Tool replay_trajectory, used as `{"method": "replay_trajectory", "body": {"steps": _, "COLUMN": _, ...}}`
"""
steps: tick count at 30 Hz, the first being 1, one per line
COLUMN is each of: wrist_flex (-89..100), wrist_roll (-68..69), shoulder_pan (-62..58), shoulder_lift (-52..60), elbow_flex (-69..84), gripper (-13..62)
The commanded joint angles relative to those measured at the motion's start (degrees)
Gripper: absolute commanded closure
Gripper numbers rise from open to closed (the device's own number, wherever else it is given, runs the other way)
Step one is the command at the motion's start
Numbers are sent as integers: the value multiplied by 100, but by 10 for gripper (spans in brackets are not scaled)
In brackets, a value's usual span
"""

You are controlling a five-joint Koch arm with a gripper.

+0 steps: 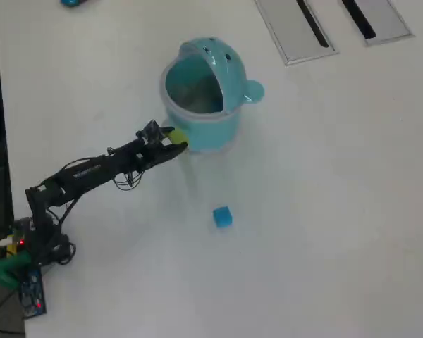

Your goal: Grasp RGB lego blocks and put them in the bin one by one.

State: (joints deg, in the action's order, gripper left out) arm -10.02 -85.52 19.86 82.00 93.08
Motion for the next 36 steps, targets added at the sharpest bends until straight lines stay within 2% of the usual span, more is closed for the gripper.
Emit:
{"method": "replay_trajectory", "body": {"steps": 1, "wrist_flex": -97, "wrist_roll": 9, "shoulder_pan": 62, "shoulder_lift": 325, "elbow_flex": -650, "gripper": 328}}
{"method": "replay_trajectory", "body": {"steps": 21, "wrist_flex": -1415, "wrist_roll": 167, "shoulder_pan": 308, "shoulder_lift": 53, "elbow_flex": -3094, "gripper": 329}}
{"method": "replay_trajectory", "body": {"steps": 27, "wrist_flex": -1415, "wrist_roll": 246, "shoulder_pan": 677, "shoulder_lift": -536, "elbow_flex": -4201, "gripper": 330}}
{"method": "replay_trajectory", "body": {"steps": 36, "wrist_flex": -1222, "wrist_roll": 334, "shoulder_pan": 896, "shoulder_lift": -1248, "elbow_flex": -5010, "gripper": 330}}
